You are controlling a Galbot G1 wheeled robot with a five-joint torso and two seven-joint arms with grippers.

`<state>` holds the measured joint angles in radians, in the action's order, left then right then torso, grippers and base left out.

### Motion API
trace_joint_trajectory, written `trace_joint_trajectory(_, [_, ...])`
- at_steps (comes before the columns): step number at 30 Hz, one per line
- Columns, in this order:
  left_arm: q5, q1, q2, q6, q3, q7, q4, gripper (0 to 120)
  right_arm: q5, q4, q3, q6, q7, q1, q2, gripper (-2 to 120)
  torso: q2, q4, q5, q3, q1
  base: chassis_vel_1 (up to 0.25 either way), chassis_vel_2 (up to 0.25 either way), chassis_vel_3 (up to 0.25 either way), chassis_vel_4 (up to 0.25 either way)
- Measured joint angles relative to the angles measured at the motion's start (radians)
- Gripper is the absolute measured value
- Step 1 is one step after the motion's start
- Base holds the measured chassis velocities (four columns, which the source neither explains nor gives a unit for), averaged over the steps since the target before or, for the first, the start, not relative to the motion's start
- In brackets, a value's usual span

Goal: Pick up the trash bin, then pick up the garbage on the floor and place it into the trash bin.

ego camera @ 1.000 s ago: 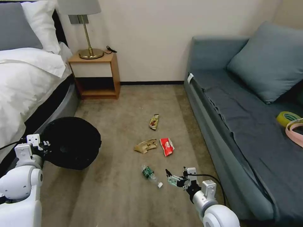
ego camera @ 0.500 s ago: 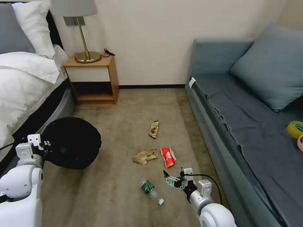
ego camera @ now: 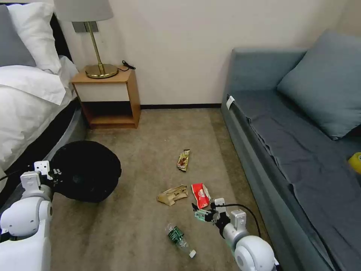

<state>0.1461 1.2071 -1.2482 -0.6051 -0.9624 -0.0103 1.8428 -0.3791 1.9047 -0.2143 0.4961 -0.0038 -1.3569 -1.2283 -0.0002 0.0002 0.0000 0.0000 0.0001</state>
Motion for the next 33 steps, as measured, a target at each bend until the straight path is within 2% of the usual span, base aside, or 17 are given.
trace_joint_trajectory(5, [-0.016, -0.033, -0.004, 0.014, 0.040, -0.011, -0.038, 1, -0.023, -0.040, 0.037, 0.058, -0.033, 0.100, 0.102, 100, 0.000, -0.0005, 0.0000, 0.000, 0.000, 0.000, 0.000, 0.000, 0.000])
trace_joint_trajectory(13, [-0.034, -0.047, -0.008, 0.013, 0.043, -0.025, -0.040, 1, -0.108, -0.089, 0.177, 0.137, -0.072, 0.270, 0.211, 100, 0.000, -0.0001, -0.0001, 0.000, 0.000, 0.000, 0.000, 0.000, 0.000])
trace_joint_trajectory(16, [-0.034, -0.052, -0.006, 0.010, 0.043, -0.026, -0.037, 1, -0.112, -0.097, 0.203, 0.144, -0.084, 0.294, 0.220, 100, 0.000, 0.0001, -0.0001, 0.000, 0.000, 0.000, 0.000, 0.000, 0.000])
trace_joint_trajectory(20, [-0.041, -0.069, 0.002, -0.002, 0.048, -0.033, -0.031, 1, -0.130, -0.146, 0.329, 0.173, -0.129, 0.399, 0.238, 100, 0.000, -0.0002, 0.0002, 0.000, 0.000, 0.000, 0.000, 0.000, 0.000])
trace_joint_trajectory(23, [-0.043, -0.070, 0.002, -0.003, 0.050, -0.035, -0.031, 1, -0.132, -0.155, 0.347, 0.177, -0.136, 0.415, 0.238, 100, 0.000, -0.0002, 0.0002, 0.000, 0.000, 0.000, 0.000, 0.000, 0.000])
trace_joint_trajectory(25, [-0.060, -0.073, -0.008, -0.005, 0.063, -0.040, -0.029, 1, -0.155, -0.216, 0.456, 0.189, -0.161, 0.512, 0.239, 100, 0.000, -0.0001, 0.0001, 0.000, 0.000, 0.000, 0.000, 0.000, 0.000])
trace_joint_trajectory(29, [-0.069, -0.073, -0.016, -0.005, 0.070, -0.042, -0.029, 1, -0.157, -0.246, 0.498, 0.190, -0.169, 0.552, 0.236, 100, 0.000, 0.0001, -0.0002, 0.000, 0.000, 0.000, 0.000, 0.000, 0.000])
trace_joint_trajectory(33, [-0.103, -0.072, -0.042, 0.008, 0.095, -0.045, -0.042, 1, -0.116, -0.381, 0.599, 0.184, -0.202, 0.617, 0.198, 100, 0.000, -0.0002, -0.0001, 0.000, 0.000, 0.000, 0.000, 0.000, 0.000])
